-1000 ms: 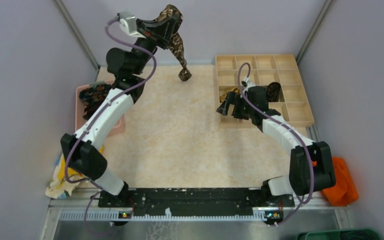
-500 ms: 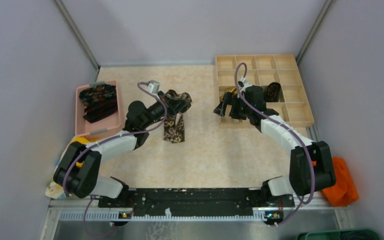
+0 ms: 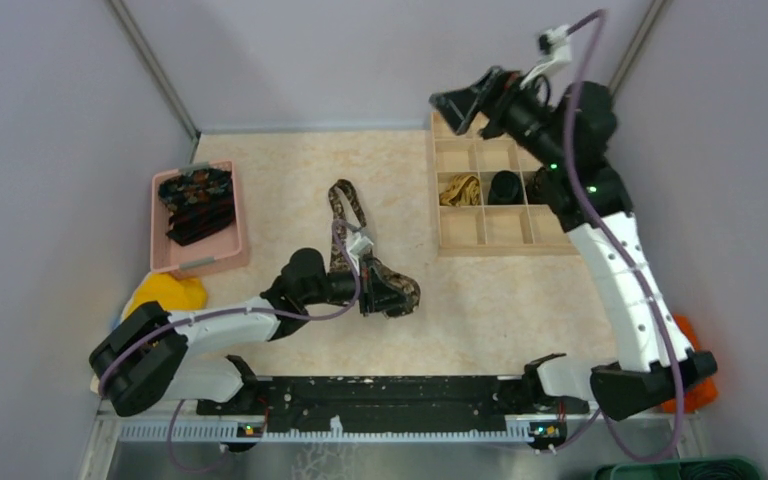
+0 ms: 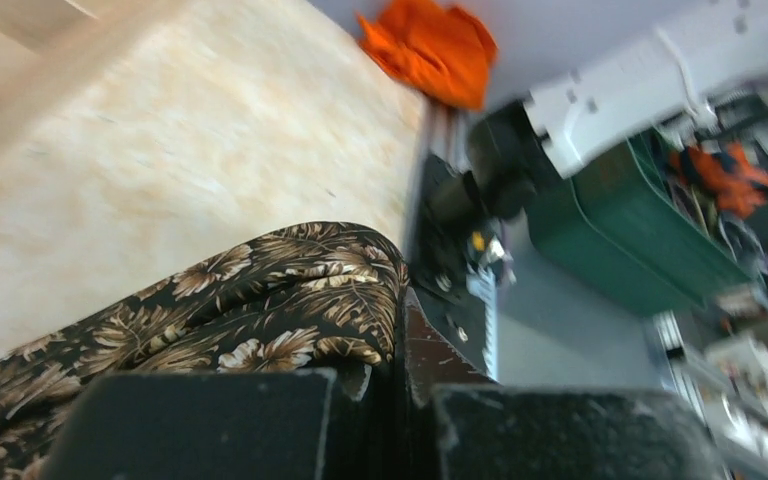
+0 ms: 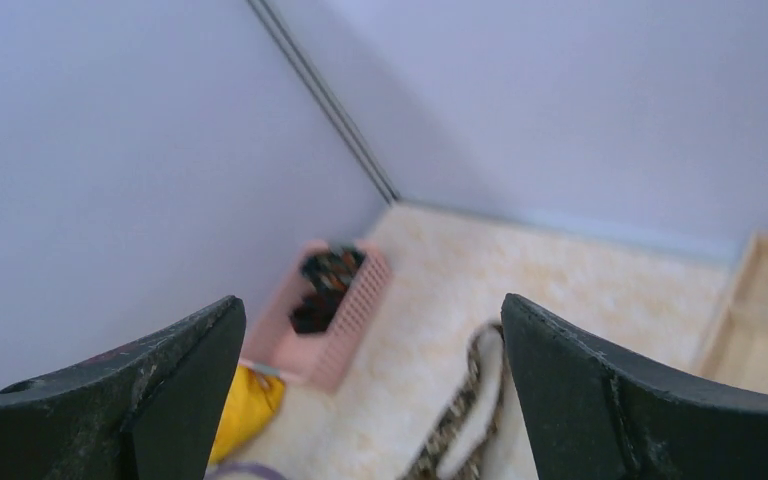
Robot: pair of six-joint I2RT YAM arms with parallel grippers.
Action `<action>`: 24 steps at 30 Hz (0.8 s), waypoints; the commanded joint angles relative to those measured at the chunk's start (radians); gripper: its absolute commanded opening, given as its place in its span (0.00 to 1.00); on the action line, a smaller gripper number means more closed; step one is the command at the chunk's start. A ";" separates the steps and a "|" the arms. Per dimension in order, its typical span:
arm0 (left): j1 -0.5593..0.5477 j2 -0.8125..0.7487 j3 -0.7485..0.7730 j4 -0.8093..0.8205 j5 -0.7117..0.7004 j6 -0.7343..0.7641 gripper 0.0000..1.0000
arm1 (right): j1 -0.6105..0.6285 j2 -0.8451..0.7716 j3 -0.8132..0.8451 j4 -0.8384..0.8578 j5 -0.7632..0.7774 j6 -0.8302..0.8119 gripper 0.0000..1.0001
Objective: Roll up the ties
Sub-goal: Place the tie at the center of the board.
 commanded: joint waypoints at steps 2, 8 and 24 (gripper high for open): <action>-0.095 -0.048 -0.021 -0.241 0.192 0.115 0.00 | 0.012 -0.110 0.255 -0.009 -0.046 0.067 0.99; -0.190 0.009 -0.031 -0.311 0.352 0.104 0.00 | 0.012 -0.159 0.266 -0.003 -0.060 0.095 0.99; -0.490 0.441 0.130 -0.152 0.431 0.043 0.00 | 0.012 -0.283 0.211 -0.099 -0.036 0.033 0.99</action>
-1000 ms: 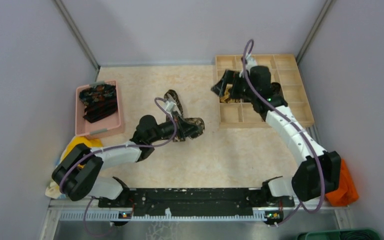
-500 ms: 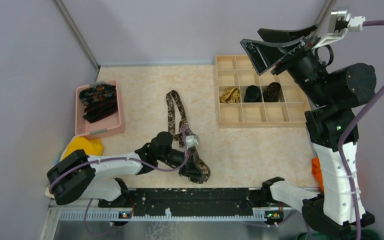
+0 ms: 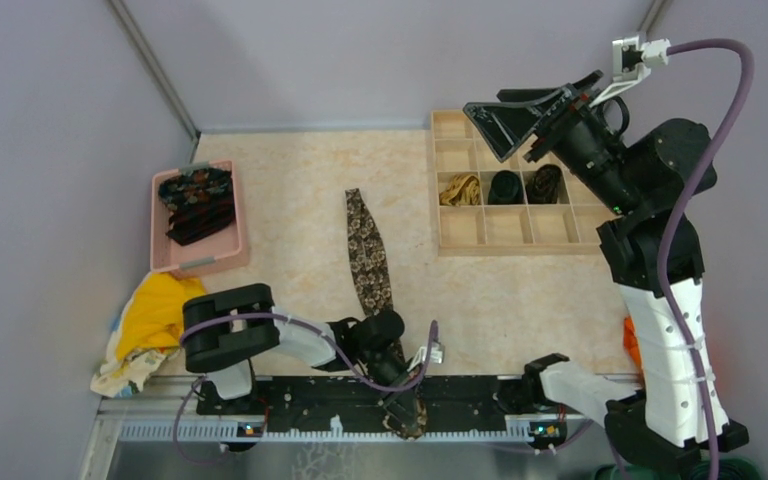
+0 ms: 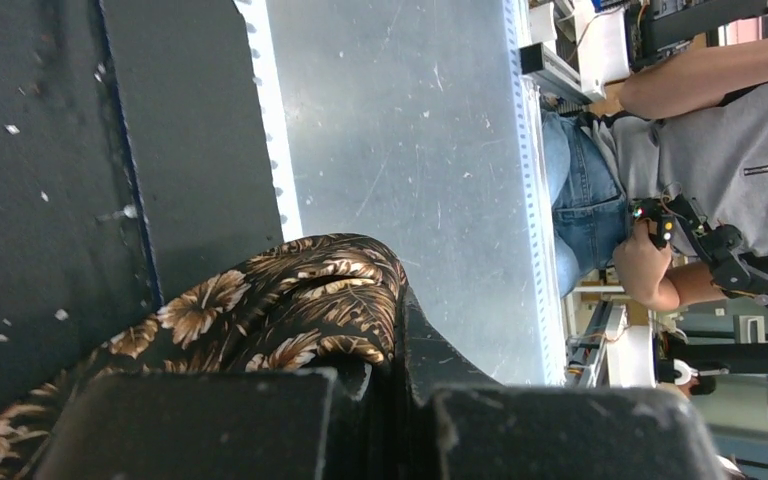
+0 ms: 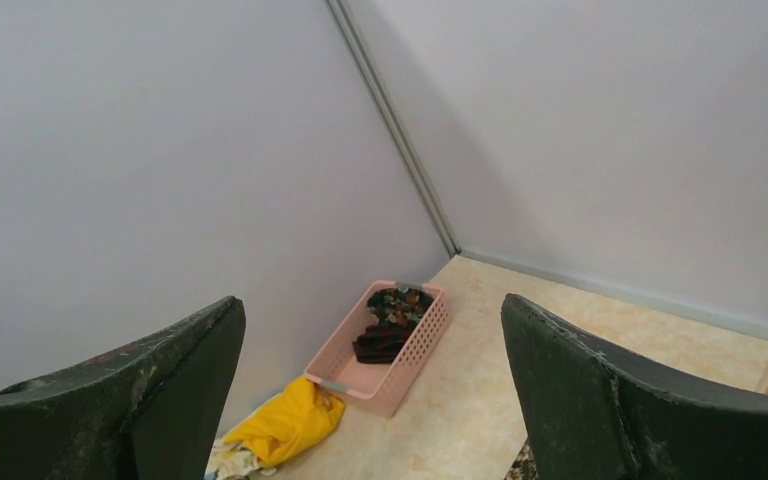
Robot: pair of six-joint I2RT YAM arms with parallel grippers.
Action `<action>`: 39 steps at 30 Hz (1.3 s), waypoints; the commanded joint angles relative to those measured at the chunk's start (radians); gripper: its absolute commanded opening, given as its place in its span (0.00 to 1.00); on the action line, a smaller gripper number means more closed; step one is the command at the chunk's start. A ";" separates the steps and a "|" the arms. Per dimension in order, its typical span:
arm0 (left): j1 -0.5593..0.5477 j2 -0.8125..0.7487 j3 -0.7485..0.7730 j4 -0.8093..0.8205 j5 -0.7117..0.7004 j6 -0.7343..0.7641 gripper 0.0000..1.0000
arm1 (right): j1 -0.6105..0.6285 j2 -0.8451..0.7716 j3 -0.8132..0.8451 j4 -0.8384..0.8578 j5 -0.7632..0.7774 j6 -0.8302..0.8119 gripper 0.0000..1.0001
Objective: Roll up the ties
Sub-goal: Place the tie at the center of the board.
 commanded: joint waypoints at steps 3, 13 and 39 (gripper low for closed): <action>-0.001 0.048 0.131 -0.104 -0.064 0.093 0.00 | 0.009 -0.110 -0.044 -0.071 0.070 -0.077 0.99; 0.052 0.324 0.558 -0.369 -0.324 0.142 0.00 | 0.008 -0.250 -0.293 -0.154 0.214 -0.139 0.99; 0.173 0.404 0.775 0.012 -0.515 -0.075 0.00 | 0.009 -0.299 -0.490 -0.142 0.258 -0.189 0.99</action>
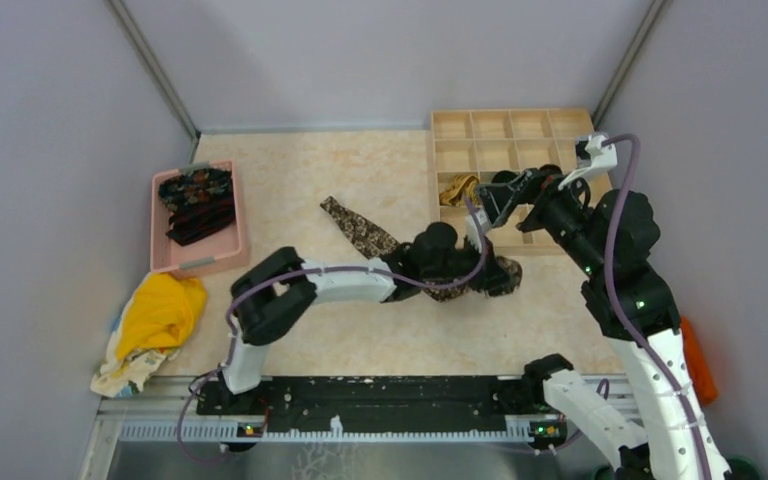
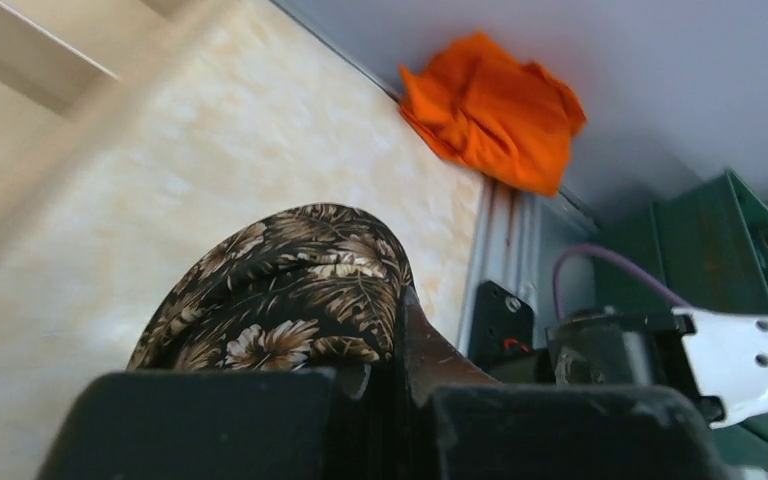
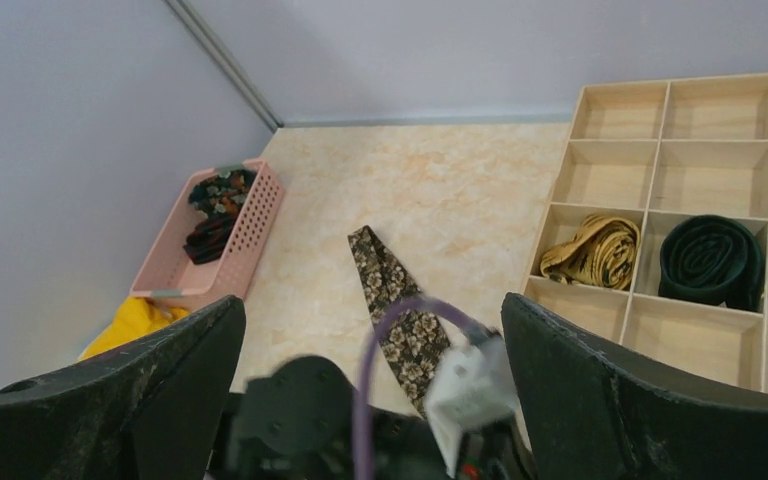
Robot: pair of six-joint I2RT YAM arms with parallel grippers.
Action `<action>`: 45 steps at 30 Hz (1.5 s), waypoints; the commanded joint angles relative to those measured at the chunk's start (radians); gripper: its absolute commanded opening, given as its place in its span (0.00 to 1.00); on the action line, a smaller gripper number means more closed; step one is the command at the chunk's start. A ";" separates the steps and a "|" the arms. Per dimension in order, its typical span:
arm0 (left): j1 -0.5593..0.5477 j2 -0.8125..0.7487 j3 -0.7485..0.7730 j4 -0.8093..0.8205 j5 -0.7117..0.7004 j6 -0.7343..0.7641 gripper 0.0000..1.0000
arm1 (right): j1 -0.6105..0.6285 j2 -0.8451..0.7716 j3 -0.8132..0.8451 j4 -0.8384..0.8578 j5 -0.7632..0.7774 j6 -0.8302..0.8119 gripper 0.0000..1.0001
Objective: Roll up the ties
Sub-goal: Place the tie at the center of the board.
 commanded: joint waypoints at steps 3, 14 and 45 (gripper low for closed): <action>-0.058 0.303 0.041 0.290 0.286 -0.190 0.00 | 0.007 0.012 -0.022 0.047 -0.013 -0.019 0.99; -0.059 0.405 0.073 0.375 0.432 -0.172 0.57 | 0.007 0.020 -0.087 0.091 -0.045 -0.009 0.99; 0.103 0.246 -0.373 1.135 0.512 -0.754 0.37 | 0.006 -0.017 -0.186 0.088 -0.014 -0.002 0.98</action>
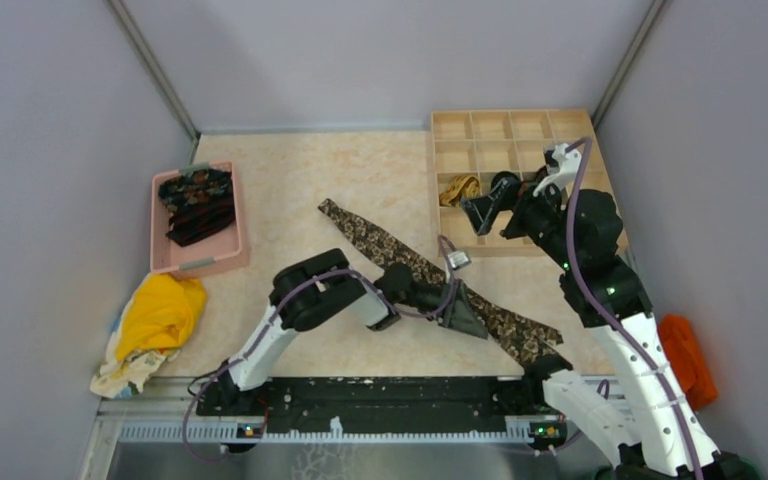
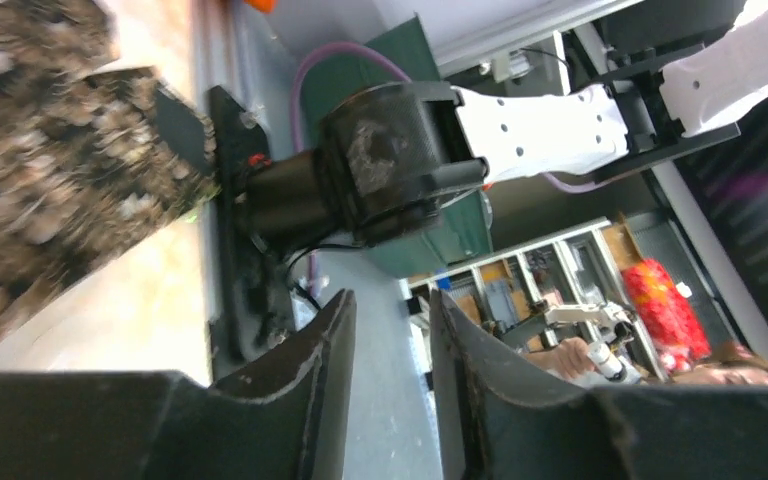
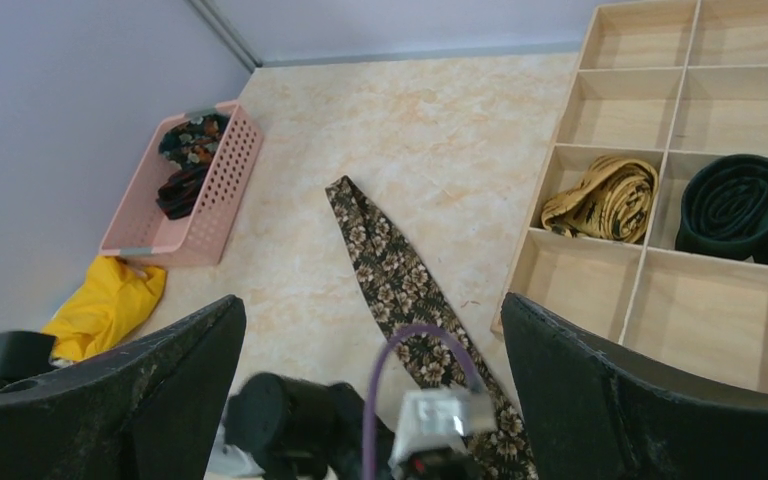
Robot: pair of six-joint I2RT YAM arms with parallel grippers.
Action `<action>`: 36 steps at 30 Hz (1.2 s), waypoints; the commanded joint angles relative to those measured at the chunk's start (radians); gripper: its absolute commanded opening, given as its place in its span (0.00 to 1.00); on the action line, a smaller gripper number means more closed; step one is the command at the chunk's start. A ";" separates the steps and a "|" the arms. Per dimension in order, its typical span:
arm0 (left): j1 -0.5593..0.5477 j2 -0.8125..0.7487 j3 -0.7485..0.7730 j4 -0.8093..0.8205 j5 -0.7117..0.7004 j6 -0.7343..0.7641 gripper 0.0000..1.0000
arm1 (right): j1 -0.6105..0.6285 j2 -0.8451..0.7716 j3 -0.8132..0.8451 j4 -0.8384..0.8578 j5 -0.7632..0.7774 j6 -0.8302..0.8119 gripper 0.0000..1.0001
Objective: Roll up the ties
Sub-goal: Place the tie at the center of the board, then flatten out the tie at the center of the board.
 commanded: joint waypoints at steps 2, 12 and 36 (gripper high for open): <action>0.160 -0.211 -0.261 -0.022 -0.139 0.150 0.25 | 0.007 -0.065 -0.046 -0.007 0.044 0.015 0.96; 0.347 -0.486 -0.115 -1.096 -0.502 0.600 0.08 | 0.008 -0.073 -0.337 -0.029 -0.163 0.097 0.84; 0.491 -0.216 0.215 -1.734 -0.919 0.720 0.04 | 0.061 0.293 -0.534 0.152 -0.058 0.119 0.00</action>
